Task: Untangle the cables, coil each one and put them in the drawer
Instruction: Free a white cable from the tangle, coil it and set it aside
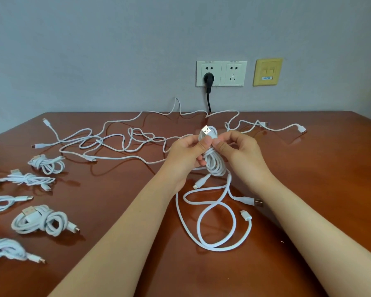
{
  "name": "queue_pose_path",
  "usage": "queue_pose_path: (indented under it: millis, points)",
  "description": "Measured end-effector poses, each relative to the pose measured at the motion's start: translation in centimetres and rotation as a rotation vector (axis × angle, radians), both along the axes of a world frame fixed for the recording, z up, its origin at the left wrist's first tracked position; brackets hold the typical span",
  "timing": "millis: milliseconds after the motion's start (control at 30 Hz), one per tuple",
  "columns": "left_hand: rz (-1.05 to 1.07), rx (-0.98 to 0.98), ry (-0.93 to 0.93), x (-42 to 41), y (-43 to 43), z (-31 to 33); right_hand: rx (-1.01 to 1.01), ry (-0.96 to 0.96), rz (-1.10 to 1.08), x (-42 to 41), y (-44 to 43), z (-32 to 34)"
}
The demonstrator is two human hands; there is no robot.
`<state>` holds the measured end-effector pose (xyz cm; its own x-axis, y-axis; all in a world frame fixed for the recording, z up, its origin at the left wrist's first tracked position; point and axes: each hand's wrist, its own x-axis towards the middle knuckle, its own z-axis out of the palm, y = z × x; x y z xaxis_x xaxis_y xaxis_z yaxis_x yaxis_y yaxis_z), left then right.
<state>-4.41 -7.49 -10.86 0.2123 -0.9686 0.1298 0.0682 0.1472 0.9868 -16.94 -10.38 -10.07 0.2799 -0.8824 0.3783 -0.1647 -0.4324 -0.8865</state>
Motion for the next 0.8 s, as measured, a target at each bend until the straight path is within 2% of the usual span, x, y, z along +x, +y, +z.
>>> queue_pose_path:
  millis: [200,367,567,700,800]
  points:
    - [-0.017,0.016,0.025,-0.4,0.0,0.0,0.031,-0.042,0.015,0.2,0.1,0.1]
    - [-0.024,0.053,0.185,-0.7,0.1,0.3,-0.044,-0.033,-0.036,0.4,0.0,0.0]
    - [0.014,0.029,0.103,-0.8,0.3,0.2,-0.181,0.176,-0.008,0.0,-0.4,0.3]
    - [0.06,-0.01,0.052,-0.9,0.3,0.0,-0.114,0.279,0.041,-0.6,-0.6,1.1]
    - [0.065,-0.045,-0.012,-1.0,0.5,-0.1,0.033,0.273,0.111,-1.0,-0.4,1.7]
